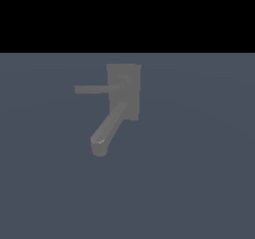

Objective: Turn on the faucet by rotating a designated handle.

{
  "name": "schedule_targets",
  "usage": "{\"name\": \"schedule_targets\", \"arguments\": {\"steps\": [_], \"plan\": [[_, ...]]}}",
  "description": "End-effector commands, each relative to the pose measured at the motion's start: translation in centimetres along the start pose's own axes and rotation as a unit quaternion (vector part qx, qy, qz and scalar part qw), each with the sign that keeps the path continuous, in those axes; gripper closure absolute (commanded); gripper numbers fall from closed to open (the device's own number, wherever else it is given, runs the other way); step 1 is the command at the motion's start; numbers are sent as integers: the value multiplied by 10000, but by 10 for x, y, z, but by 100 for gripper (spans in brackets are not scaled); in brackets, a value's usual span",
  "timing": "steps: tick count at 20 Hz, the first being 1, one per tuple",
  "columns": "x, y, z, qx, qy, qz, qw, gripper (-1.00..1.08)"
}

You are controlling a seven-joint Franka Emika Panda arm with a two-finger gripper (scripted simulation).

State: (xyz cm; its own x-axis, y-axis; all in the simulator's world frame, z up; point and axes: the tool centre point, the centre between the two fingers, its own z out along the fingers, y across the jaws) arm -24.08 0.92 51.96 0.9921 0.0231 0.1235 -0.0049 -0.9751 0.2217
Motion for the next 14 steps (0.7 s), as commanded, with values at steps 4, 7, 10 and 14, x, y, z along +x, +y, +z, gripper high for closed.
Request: {"name": "schedule_targets", "arguments": {"steps": [4,7,10,14], "plan": [[11,11,-22,-882,442,69,9951,108],[18,15,-40,-1505,729,89,9859,108],[26,17,-59,-2162,1008,82,9711,108],[37,14,-86,-3029,1338,20,9436,108]]}}
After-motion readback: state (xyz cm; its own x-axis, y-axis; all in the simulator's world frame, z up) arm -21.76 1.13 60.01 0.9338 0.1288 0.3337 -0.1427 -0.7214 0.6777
